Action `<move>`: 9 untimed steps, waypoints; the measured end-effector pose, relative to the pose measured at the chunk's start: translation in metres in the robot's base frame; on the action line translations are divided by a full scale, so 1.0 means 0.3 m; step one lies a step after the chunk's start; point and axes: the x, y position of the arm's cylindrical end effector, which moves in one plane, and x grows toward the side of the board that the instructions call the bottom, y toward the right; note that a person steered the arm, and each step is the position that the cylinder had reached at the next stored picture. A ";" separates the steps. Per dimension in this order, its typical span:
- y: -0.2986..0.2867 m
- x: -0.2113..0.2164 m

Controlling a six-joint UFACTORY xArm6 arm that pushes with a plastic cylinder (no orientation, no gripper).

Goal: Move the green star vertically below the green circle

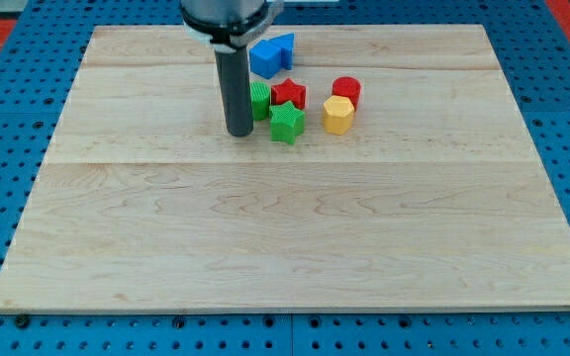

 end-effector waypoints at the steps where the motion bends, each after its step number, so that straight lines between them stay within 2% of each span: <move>1: 0.067 -0.074; 2: 0.071 -0.203; 3: 0.025 -0.191; 4: -0.061 -0.040; 5: 0.030 0.072; 6: -0.077 0.186; 7: 0.084 0.189; 9: 0.177 0.135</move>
